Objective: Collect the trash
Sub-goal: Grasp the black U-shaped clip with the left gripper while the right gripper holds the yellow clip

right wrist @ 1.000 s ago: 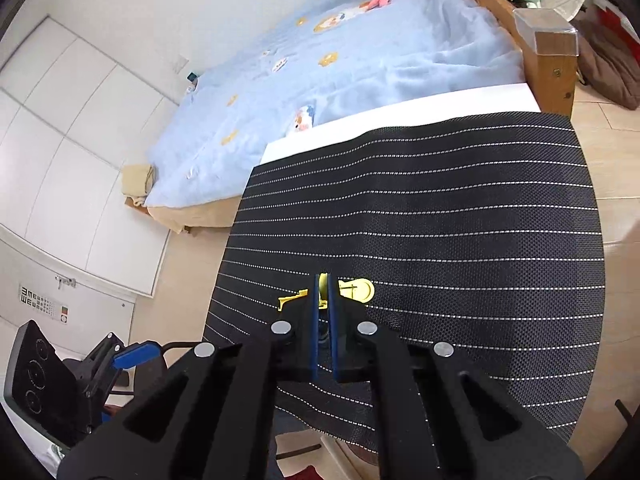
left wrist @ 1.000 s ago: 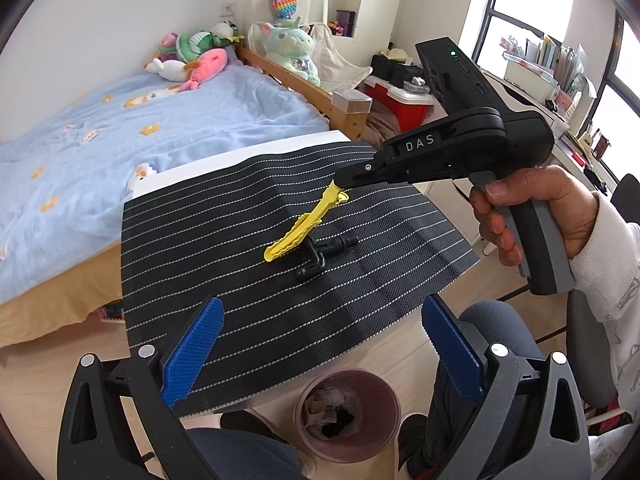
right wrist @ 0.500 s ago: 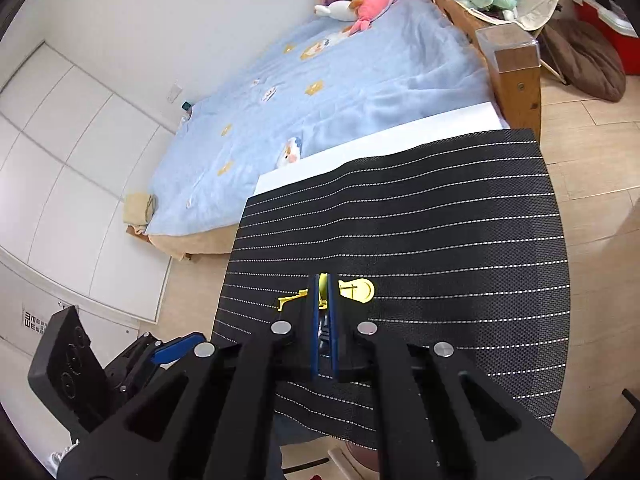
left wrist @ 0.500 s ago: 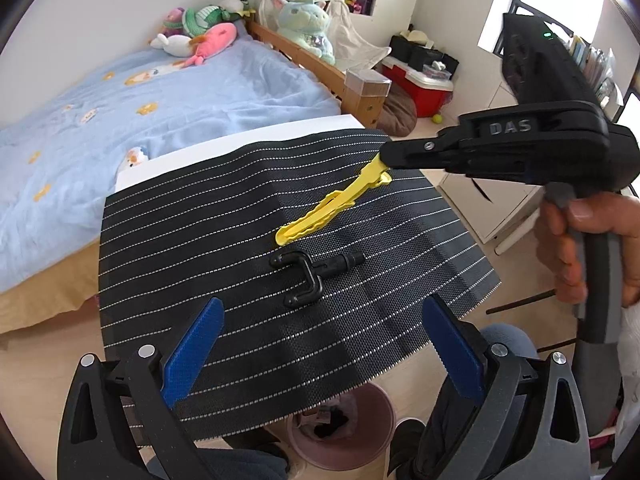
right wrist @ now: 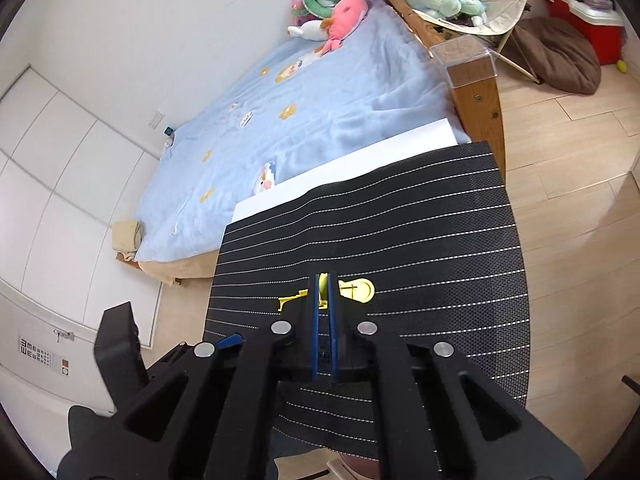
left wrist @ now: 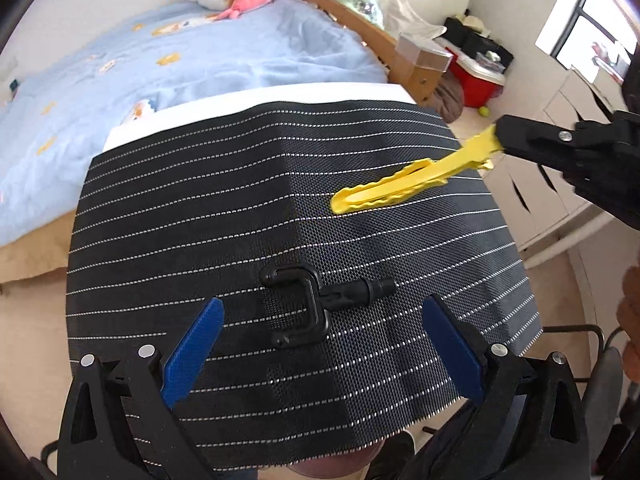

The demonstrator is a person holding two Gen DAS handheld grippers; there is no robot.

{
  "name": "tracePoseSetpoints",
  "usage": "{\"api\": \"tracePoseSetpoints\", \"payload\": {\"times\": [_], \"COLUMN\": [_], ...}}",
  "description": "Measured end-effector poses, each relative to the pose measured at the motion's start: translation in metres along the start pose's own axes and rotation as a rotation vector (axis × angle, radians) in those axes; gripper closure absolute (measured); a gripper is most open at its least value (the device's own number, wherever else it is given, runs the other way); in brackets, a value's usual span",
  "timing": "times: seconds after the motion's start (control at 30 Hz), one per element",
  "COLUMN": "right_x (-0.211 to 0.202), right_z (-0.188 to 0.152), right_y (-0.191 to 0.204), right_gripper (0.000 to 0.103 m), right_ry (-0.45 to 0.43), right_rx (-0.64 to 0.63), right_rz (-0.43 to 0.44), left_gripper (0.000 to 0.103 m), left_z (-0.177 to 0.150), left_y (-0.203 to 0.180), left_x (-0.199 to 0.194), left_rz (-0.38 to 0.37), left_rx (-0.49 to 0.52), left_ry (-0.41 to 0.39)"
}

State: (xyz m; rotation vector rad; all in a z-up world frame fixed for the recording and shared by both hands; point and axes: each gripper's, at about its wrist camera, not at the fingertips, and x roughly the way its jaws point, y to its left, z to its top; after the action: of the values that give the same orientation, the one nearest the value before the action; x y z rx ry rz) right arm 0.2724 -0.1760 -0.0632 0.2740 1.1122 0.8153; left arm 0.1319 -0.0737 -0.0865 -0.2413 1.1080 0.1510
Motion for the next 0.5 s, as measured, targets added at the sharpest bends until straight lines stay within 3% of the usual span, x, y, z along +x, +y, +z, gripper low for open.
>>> {"api": "tracePoseSetpoints", "payload": {"times": [0.43, 0.5], "right_x": [0.0, 0.001], "right_z": [-0.001, -0.002], "right_y": [-0.01, -0.011], "right_gripper": [0.1, 0.1], "right_ry": [0.002, 0.002], "right_rx": [0.016, 0.018], "right_rz": [-0.005, -0.005], "left_gripper": [0.009, 0.018], "left_z": [-0.003, -0.003], "left_y": [-0.009, -0.01], "left_x": [0.035, 0.033], "left_rz": [0.081, 0.104], "left_rx": [-0.041, -0.038], "left_ry": [0.028, 0.014]}}
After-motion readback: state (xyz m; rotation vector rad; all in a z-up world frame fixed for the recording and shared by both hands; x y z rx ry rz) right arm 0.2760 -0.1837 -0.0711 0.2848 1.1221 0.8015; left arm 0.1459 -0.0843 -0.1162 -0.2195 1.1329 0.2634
